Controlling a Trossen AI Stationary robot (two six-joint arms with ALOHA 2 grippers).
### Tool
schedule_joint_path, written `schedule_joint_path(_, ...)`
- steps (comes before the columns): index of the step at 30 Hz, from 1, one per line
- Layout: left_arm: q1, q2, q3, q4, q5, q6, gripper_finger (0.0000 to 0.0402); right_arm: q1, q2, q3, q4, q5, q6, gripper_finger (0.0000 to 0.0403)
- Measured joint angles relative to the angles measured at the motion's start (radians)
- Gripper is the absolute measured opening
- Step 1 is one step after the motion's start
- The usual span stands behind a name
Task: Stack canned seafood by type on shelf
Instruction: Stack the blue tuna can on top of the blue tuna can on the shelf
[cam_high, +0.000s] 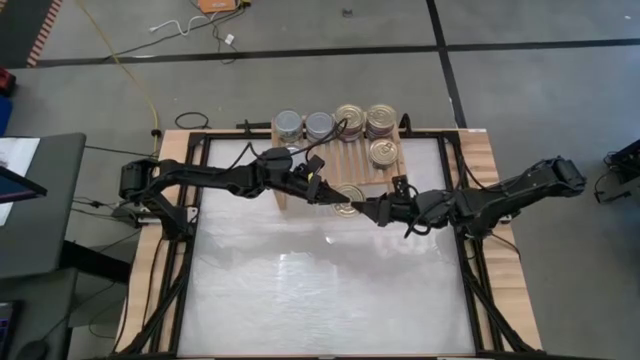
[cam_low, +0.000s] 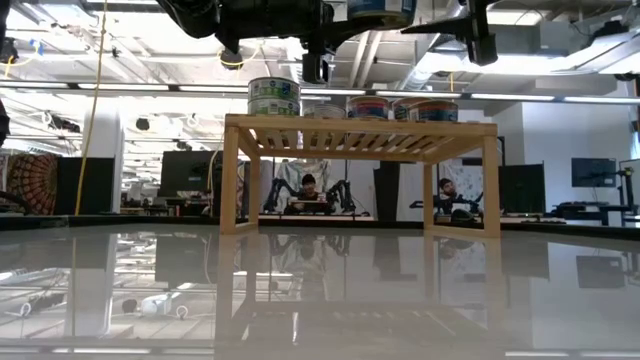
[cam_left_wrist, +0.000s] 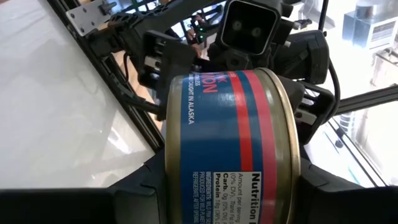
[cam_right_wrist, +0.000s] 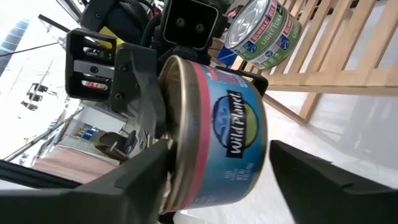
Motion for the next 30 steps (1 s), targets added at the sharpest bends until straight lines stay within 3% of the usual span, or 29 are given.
schedule_joint_path(6,0.0,-0.001,-0.002,0.0,-0.005,0.017,0.0179,0.0,-0.002,0.0,0.003,0.0,0.017,0.0217)
schedule_joint_path(13,0.0,-0.002,-0.002,-0.004,-0.033,0.044,0.0179,0.0,-0.002,0.0,0.001,0.001,0.01,0.0217)
schedule_joint_path(18,0.0,-0.002,-0.002,-0.019,-0.057,0.06,0.0179,0.001,-0.001,0.0,-0.005,0.001,-0.001,0.0239)
schedule_joint_path(30,-0.002,-0.005,0.0,-0.065,-0.134,0.082,0.018,0.001,0.0,-0.001,-0.015,0.001,0.0,0.0225)
